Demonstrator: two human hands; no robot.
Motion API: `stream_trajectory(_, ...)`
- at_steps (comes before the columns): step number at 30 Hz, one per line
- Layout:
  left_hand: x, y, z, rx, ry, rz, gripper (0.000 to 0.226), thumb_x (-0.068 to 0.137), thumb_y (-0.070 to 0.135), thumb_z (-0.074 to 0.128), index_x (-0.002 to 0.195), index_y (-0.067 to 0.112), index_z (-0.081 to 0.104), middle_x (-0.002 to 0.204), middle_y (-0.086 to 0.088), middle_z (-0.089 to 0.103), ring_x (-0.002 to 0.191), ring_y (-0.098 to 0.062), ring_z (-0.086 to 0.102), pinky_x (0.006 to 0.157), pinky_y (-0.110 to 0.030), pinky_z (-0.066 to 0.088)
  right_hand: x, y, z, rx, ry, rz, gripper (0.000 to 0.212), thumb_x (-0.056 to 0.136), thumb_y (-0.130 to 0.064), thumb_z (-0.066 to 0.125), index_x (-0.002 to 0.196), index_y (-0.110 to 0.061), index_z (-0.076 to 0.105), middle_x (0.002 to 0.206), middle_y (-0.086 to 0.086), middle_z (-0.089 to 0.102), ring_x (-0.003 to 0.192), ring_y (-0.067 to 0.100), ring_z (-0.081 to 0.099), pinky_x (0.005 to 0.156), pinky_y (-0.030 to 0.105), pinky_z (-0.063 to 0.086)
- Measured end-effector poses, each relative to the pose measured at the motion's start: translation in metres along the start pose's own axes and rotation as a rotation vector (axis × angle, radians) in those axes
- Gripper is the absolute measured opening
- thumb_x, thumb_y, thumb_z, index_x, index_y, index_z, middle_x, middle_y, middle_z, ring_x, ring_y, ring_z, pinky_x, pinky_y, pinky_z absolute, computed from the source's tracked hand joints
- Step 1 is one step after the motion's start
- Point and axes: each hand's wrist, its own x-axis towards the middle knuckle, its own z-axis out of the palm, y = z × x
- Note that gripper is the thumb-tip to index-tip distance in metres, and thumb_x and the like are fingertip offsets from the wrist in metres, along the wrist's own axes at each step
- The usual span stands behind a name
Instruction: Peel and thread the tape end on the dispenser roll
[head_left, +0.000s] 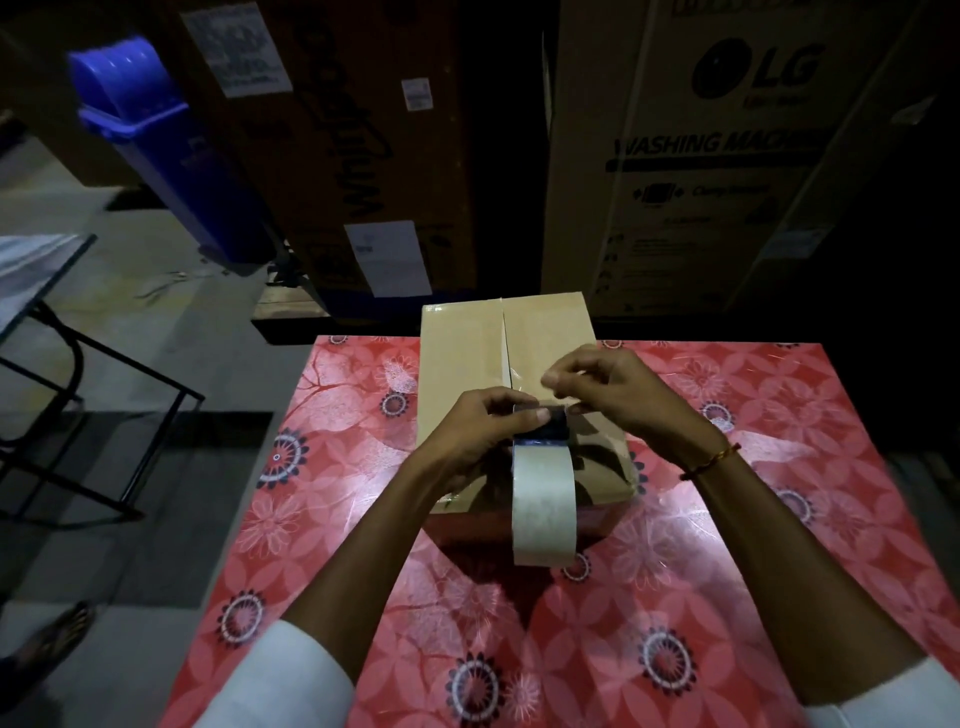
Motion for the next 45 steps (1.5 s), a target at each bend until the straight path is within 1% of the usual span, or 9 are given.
stream_trajectory(3, 0.003, 0.002, 0.0, 0.023, -0.004, -0.032, 0.026, 0.085, 0.018, 0.077, 0.105, 0.002, 0.071, 0.098, -0.012, 0.072, 0.09, -0.023, 0.069, 0.079, -0.038, 0.056, -0.008, 0.003, -0.001, -0.074, -0.129, 0.033, 0.022, 0.088, -0.027, 0.075, 0.104, -0.012, 0.072, 0.115, -0.001, 0.059, 0.104, 0.009, 0.063, 0.074, 0.027, 0.06)
stream_trajectory(10, 0.003, 0.014, 0.001, 0.103, -0.043, -0.067, 0.02, 0.091, 0.023, 0.071, 0.097, 0.003, 0.071, 0.082, -0.004, 0.069, 0.073, -0.013, 0.067, 0.057, -0.02, 0.052, -0.007, 0.012, 0.01, 0.049, -0.076, 0.05, 0.018, 0.086, -0.011, 0.077, 0.1, 0.0, 0.072, 0.115, 0.009, 0.058, 0.101, 0.023, 0.067, 0.08, 0.036, 0.063)
stream_trajectory(15, 0.002, 0.016, -0.007, 0.12, -0.089, -0.133, 0.035, 0.089, 0.041, 0.071, 0.102, 0.009, 0.073, 0.095, -0.01, 0.069, 0.091, -0.025, 0.063, 0.075, -0.033, 0.051, -0.003, 0.016, 0.016, 0.095, -0.039, 0.083, 0.016, 0.085, -0.01, 0.077, 0.09, 0.003, 0.071, 0.116, 0.011, 0.061, 0.102, 0.028, 0.066, 0.076, 0.034, 0.058)
stream_trajectory(18, 0.0, 0.017, -0.015, 0.107, -0.167, -0.18, 0.067, 0.085, 0.065, 0.061, 0.123, 0.01, 0.067, 0.085, -0.002, 0.072, 0.076, -0.016, 0.064, 0.07, -0.03, 0.05, -0.003, 0.015, 0.018, 0.082, -0.033, 0.077, 0.011, 0.086, -0.014, 0.076, 0.078, -0.009, 0.071, 0.116, 0.007, 0.059, 0.103, 0.024, 0.063, 0.074, 0.028, 0.053)
stream_trajectory(22, -0.005, 0.006, -0.008, 0.15, -0.147, -0.096, 0.043, 0.091, 0.042, 0.069, 0.126, 0.018, 0.063, 0.125, -0.012, 0.066, 0.117, -0.035, 0.062, 0.101, -0.047, 0.049, -0.001, 0.018, 0.022, 0.017, 0.011, 0.029, 0.012, 0.087, -0.018, 0.075, 0.076, -0.015, 0.069, 0.117, -0.001, 0.06, 0.111, 0.019, 0.062, 0.084, 0.035, 0.053)
stream_trajectory(28, -0.006, -0.011, 0.001, -0.12, -0.014, -0.049, 0.046, 0.083, 0.017, 0.078, 0.125, 0.014, 0.059, 0.121, -0.013, 0.065, 0.103, -0.029, 0.063, 0.089, -0.046, 0.046, 0.002, 0.014, 0.031, -0.077, 0.11, -0.058, 0.013, 0.09, -0.018, 0.073, 0.083, -0.009, 0.066, 0.113, 0.002, 0.06, 0.097, 0.022, 0.067, 0.08, 0.036, 0.06)
stream_trajectory(32, -0.006, -0.007, 0.0, -0.171, -0.058, -0.039, 0.045, 0.086, 0.009, 0.074, 0.128, 0.011, 0.059, 0.127, -0.019, 0.064, 0.11, -0.032, 0.063, 0.103, -0.052, 0.046, 0.01, 0.007, 0.031, -0.125, 0.158, -0.057, 0.013, 0.091, -0.019, 0.071, 0.083, -0.013, 0.062, 0.106, 0.005, 0.063, 0.088, 0.025, 0.069, 0.072, 0.038, 0.061)
stream_trajectory(38, -0.008, -0.003, 0.0, -0.199, -0.089, -0.081, 0.056, 0.078, 0.017, 0.08, 0.13, 0.012, 0.059, 0.125, -0.02, 0.066, 0.107, -0.033, 0.065, 0.102, -0.052, 0.047, 0.017, 0.01, 0.037, -0.238, 0.253, -0.077, 0.009, 0.095, -0.016, 0.065, 0.088, -0.012, 0.061, 0.079, -0.007, 0.062, 0.074, 0.0, 0.059, 0.058, 0.007, 0.046)
stream_trajectory(45, -0.002, 0.004, -0.01, -0.066, -0.124, -0.134, 0.056, 0.083, 0.032, 0.079, 0.132, 0.016, 0.059, 0.131, -0.018, 0.065, 0.122, -0.04, 0.061, 0.108, -0.054, 0.045, 0.03, 0.01, 0.025, -0.259, 0.092, -0.057, 0.008, 0.098, -0.023, 0.061, 0.096, -0.015, 0.061, 0.106, 0.004, 0.062, 0.09, 0.018, 0.061, 0.06, 0.019, 0.045)
